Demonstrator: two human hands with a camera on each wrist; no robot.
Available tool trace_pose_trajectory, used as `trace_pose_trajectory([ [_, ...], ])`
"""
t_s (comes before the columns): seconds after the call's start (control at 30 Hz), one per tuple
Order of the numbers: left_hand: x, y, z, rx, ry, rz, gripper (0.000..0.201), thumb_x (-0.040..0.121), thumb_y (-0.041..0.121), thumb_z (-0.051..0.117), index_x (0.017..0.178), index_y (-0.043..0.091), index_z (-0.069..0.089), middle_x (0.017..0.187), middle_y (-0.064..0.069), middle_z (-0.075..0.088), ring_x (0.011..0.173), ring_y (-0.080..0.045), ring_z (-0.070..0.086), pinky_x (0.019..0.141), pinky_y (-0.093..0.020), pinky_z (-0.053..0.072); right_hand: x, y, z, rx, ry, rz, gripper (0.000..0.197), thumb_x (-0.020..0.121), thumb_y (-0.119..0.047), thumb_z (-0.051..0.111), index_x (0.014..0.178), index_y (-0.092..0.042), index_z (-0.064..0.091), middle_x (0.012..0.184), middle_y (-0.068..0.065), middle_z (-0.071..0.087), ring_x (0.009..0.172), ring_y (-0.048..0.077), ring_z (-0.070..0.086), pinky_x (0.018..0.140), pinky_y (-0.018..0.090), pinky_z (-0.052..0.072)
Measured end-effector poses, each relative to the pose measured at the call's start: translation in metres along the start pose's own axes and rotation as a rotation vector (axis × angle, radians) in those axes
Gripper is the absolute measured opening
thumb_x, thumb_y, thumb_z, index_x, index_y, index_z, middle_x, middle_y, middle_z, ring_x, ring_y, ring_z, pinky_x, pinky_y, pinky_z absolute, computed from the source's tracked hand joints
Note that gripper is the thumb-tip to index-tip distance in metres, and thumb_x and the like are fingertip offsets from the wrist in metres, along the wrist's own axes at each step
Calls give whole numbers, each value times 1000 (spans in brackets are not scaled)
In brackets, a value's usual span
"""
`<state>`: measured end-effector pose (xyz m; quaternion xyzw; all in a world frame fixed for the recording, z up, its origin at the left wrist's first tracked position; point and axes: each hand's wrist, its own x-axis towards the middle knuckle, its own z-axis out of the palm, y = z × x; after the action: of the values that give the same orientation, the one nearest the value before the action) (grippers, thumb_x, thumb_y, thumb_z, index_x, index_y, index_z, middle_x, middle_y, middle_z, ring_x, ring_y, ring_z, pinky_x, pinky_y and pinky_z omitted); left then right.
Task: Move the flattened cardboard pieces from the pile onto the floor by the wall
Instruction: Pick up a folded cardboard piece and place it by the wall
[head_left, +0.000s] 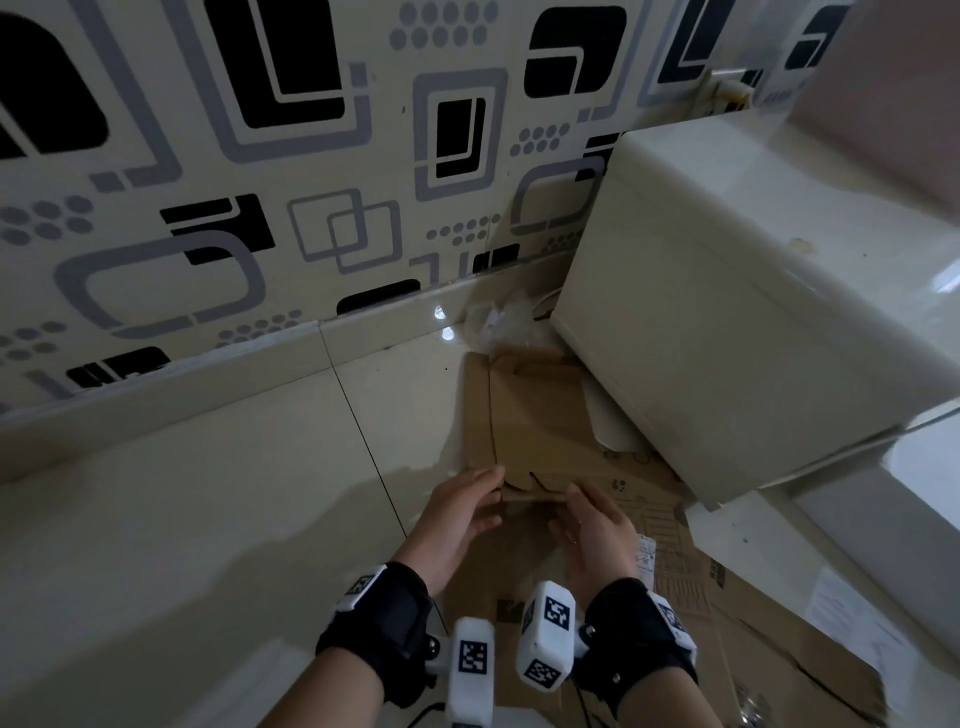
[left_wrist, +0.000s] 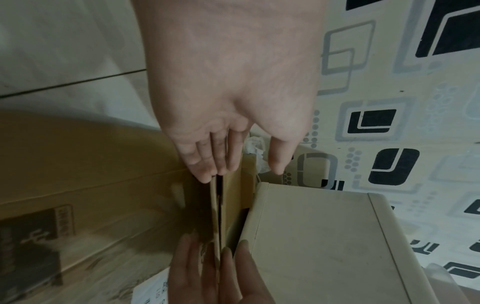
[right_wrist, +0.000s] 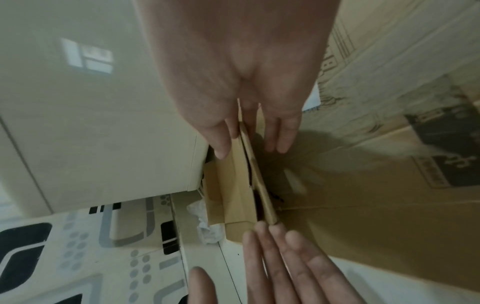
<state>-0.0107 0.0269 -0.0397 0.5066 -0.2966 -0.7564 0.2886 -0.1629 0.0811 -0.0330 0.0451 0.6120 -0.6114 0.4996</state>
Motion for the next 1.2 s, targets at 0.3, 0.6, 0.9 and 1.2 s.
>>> trace_pose_trajectory([
  [0.3,-18,-1,-27,103,86,19,43,100,45,59,117,7,69,92,-10,75,83,-25,73,68,-32,52,3,-19,-7,-77,267,-165,27,87,-2,76,113,-8,75,111,16,75,94,25,72,75,30,57],
  [0.6,-25,2,-72,-155,312,-12,28,92,42,73,104,17,65,96,-9,70,83,-26,68,85,-45,58,-9,-5,17,-139,-23,-189,24,90,-4,71,108,-19,75,118,17,74,98,30,72,74,35,57],
  [0.9,-48,-4,-148,-343,550,204,46,91,-14,65,125,14,52,107,-12,59,80,-27,61,63,-35,55,-36,31,84,-250,-407,-173,43,97,-14,65,132,-39,65,113,-2,79,109,27,73,88,46,61],
  [1.2,-74,-14,-232,-636,857,328,37,93,-16,61,117,9,47,129,-14,40,94,-31,57,80,-40,54,-72,122,170,-597,-656,71,29,100,-17,61,129,-19,58,124,10,72,105,38,73,78,40,64],
])
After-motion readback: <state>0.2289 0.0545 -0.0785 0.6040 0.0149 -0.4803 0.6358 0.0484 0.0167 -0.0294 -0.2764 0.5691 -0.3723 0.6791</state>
